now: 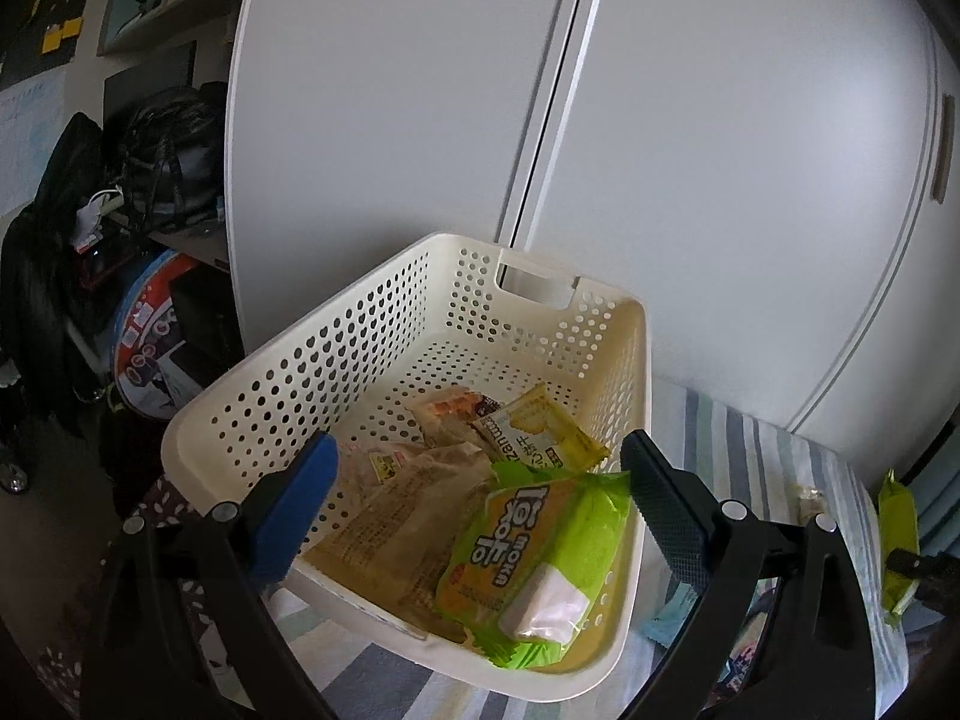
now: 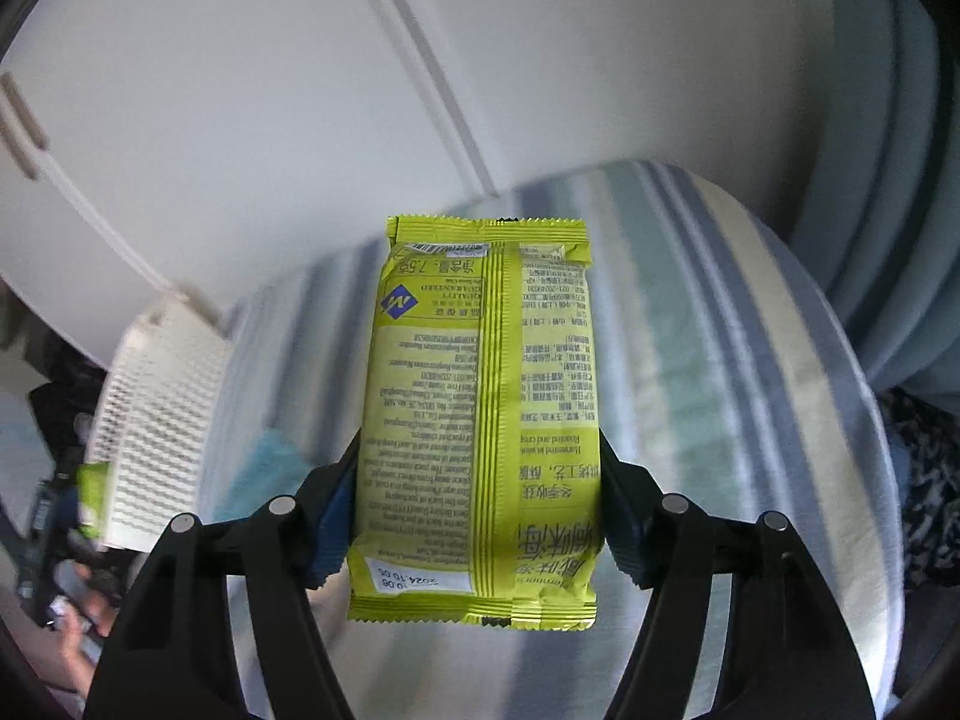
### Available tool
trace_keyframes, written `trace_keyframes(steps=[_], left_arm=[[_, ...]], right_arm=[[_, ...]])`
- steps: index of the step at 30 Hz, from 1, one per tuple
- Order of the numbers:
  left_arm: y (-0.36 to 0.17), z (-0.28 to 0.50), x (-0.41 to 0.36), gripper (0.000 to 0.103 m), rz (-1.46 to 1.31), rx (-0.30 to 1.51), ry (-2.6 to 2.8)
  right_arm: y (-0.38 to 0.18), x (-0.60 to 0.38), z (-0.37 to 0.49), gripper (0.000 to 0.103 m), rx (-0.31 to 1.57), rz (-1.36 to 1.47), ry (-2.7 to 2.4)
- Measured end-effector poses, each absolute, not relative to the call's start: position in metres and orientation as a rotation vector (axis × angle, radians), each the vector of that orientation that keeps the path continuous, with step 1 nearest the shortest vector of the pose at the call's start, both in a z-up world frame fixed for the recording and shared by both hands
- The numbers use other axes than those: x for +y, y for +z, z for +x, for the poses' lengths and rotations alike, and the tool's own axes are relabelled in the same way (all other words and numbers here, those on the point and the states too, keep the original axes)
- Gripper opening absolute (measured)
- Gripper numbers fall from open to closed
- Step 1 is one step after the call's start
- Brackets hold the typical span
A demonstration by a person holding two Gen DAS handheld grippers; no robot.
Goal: Organize snacks
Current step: 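Lift the yellow-green bag with the right tool and release it into the basket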
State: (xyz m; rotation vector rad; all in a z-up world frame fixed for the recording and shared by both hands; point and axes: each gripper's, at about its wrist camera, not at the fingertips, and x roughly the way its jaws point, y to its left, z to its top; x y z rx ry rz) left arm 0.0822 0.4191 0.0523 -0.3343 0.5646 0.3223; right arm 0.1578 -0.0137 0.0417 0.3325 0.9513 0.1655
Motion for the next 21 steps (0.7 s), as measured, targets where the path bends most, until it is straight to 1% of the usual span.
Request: trace_keyframes(steps=[7, 14, 21], left_arm=[[0.057, 0.078, 0.422, 0.096, -0.335, 0.541, 0.339], [0.062, 0.07, 0.431, 0.096, -0.347, 0.509, 0.37], [0.065, 0.059, 0.455, 0.097, -0.401, 0.478, 0.437]], right_arm=[[0.076, 0.062, 0.164, 0.068, 0.907, 0.333, 0.346], [0.104, 0.166, 0.188, 0.068, 0.895, 0.292, 0.531], [0.108, 0.255, 0.2, 0.068, 0.926, 0.231, 0.635]])
